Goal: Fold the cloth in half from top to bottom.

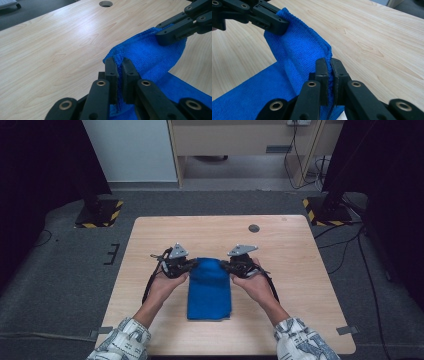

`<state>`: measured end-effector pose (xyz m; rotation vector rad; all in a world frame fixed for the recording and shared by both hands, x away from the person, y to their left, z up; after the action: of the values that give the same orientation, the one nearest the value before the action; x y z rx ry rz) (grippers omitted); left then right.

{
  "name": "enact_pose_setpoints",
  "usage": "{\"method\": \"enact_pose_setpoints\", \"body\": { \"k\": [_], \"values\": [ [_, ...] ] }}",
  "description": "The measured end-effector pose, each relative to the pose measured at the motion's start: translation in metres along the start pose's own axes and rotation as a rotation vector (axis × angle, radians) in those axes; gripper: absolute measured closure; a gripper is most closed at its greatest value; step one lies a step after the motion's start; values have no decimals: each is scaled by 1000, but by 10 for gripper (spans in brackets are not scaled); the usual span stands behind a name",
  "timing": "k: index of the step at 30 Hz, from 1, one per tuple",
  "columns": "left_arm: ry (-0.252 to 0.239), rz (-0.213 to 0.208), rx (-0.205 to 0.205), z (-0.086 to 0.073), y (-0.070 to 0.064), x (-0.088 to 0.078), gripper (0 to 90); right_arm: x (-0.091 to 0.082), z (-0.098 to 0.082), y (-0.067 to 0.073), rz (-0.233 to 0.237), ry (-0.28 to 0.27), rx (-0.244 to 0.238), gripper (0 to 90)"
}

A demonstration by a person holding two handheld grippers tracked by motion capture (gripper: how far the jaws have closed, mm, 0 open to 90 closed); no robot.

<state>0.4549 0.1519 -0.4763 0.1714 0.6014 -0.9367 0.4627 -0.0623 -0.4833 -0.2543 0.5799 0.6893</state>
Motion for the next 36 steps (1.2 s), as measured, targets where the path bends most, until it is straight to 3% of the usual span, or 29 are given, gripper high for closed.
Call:
{"method": "enact_pose_setpoints", "body": {
  "k": [10,15,18,22,29,36],
  "values": [
    [-4,-19,19,-6,-14,-8,849,-12,-9,15,15,-8,-23,854],
    [-6,-19,5,-15,-15,-12,848,-14,-15,22,12,-5,-33,853],
    [14,-18,12,-21,-19,-12,848,-15,-18,27,15,-2,-39,852],
    [3,-25,15,-27,-26,-16,845,-19,-21,30,16,-5,-38,850],
    [7,-42,4,-41,-31,-19,841,-23,-31,38,46,2,-60,844],
    [-1,-55,-3,-43,-37,-22,837,-29,-33,41,52,-8,-61,841]
  ]
}}
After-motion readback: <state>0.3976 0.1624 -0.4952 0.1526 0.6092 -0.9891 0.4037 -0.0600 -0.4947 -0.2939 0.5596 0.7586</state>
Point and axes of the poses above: each handheld gripper's, and its own axes: x roughly forward along the jaws, z roughly out of its top, y roughly to its left, the point moved 3 cm from there along x, roughly forward along the jaws, and after that the axes turned 9 degrees about -z, right-handed, at the moved point
